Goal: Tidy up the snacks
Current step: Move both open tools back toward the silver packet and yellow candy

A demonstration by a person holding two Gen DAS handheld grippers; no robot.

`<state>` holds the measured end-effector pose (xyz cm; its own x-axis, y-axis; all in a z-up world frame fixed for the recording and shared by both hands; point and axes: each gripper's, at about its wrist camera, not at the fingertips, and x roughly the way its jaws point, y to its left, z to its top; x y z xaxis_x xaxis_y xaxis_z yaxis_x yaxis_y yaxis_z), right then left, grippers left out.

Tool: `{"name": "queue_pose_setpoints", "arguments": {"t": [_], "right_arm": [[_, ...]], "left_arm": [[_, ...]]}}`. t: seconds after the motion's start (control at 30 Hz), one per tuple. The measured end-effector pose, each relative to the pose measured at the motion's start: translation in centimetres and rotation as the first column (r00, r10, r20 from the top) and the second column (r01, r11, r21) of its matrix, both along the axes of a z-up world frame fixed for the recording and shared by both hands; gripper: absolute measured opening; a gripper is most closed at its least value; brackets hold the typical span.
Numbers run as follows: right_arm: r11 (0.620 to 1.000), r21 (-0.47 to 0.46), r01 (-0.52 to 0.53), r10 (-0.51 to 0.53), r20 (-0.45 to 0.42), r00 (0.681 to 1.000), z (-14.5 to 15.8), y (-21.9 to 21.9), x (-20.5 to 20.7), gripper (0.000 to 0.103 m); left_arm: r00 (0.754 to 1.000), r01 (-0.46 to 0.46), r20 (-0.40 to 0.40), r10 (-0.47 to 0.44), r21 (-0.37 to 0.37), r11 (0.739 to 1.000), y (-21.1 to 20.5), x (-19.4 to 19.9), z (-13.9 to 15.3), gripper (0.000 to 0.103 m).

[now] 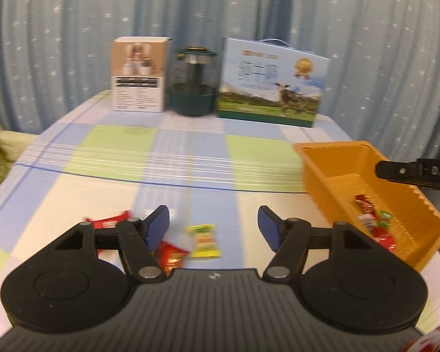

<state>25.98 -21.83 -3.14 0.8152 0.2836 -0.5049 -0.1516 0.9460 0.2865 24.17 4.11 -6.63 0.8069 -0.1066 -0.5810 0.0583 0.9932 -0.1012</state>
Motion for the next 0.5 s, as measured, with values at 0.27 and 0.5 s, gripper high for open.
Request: {"name": "queue_pose_setpoints", "arguments": {"t": [0.27, 0.5], "right_arm": [[0.997, -0.013, -0.082, 0.082, 0.01, 0.997, -0.1, 3.8, 0.3, 0.025], [0.988, -0.041, -0.147, 0.148, 0.012, 0.989, -0.8, 7.2, 0.5, 0.051]], "left_arm": [[0.994, -0.11, -0.01, 0.11, 0.017, 0.994, 5.2, -0.4, 0.0, 0.07], [0.984, -0.177, -0.027, 0.177, 0.013, 0.984, 9.4, -0.5, 0.0, 0.07]]}}
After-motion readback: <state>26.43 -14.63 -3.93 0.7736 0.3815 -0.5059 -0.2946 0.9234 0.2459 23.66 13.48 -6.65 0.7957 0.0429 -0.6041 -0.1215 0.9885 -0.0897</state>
